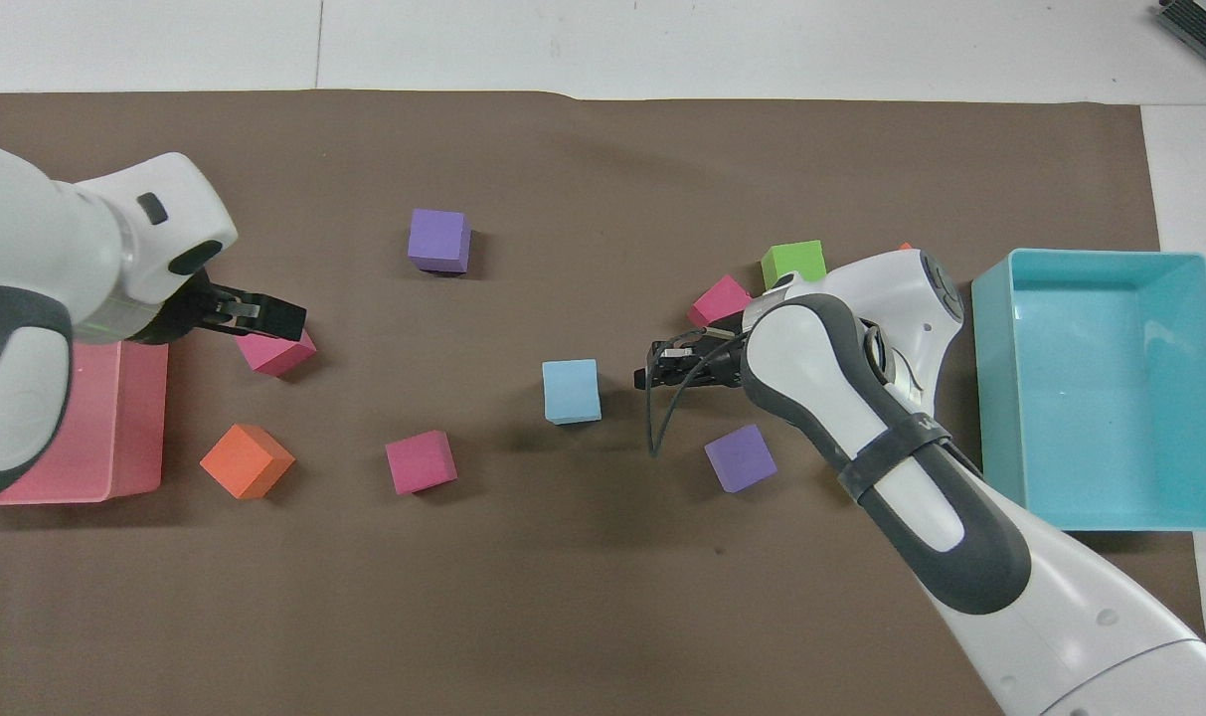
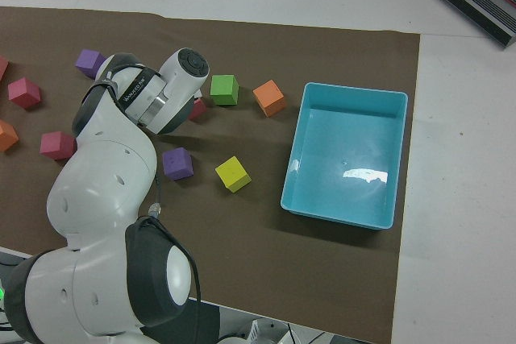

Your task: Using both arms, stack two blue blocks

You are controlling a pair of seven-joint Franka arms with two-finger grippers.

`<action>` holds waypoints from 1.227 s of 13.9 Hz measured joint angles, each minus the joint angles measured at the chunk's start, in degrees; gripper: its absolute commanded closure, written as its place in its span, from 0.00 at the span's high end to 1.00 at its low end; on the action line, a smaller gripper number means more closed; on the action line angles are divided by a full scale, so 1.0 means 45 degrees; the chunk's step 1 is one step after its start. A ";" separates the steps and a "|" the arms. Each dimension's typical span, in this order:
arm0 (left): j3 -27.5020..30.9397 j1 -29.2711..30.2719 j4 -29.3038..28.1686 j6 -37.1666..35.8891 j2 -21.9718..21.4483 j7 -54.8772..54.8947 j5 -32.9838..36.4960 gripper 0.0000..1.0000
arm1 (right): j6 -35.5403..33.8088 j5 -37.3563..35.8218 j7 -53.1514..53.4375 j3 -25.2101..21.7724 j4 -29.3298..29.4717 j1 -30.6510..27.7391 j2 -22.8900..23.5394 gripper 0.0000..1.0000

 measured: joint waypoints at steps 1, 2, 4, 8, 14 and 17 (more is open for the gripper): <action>0.0002 0.0310 0.0427 -0.0446 -0.0016 0.0384 -0.0004 1.00 | 0.0004 -0.0863 0.0516 -0.0003 0.0143 -0.0003 -0.0122 0.52; 0.0002 0.0581 0.0859 -0.0941 -0.0036 0.0658 -0.0004 1.00 | 0.0004 -0.1736 0.1081 -0.0004 0.0311 -0.0005 -0.0247 0.64; 0.0029 0.1051 0.1611 -0.1914 -0.0106 0.1082 -0.0004 1.00 | 0.0003 -0.3255 0.1950 -0.0009 0.0574 -0.0023 -0.0546 1.00; 0.0042 0.1451 0.2506 -0.3304 -0.0142 0.1252 -0.0003 1.00 | -0.0004 -0.4745 0.2361 -0.0214 0.0621 -0.0172 -0.1086 1.00; -0.0065 0.1452 0.2969 -0.3912 -0.0196 0.1252 -0.0003 1.00 | -0.0820 -0.9131 0.3742 -0.0307 0.1238 -0.0331 -0.1639 1.00; -0.0098 0.1452 0.2970 -0.4046 -0.0378 0.1251 -0.0003 1.00 | -0.1901 -1.0086 0.3825 -0.0455 0.1955 -0.0635 -0.1899 1.00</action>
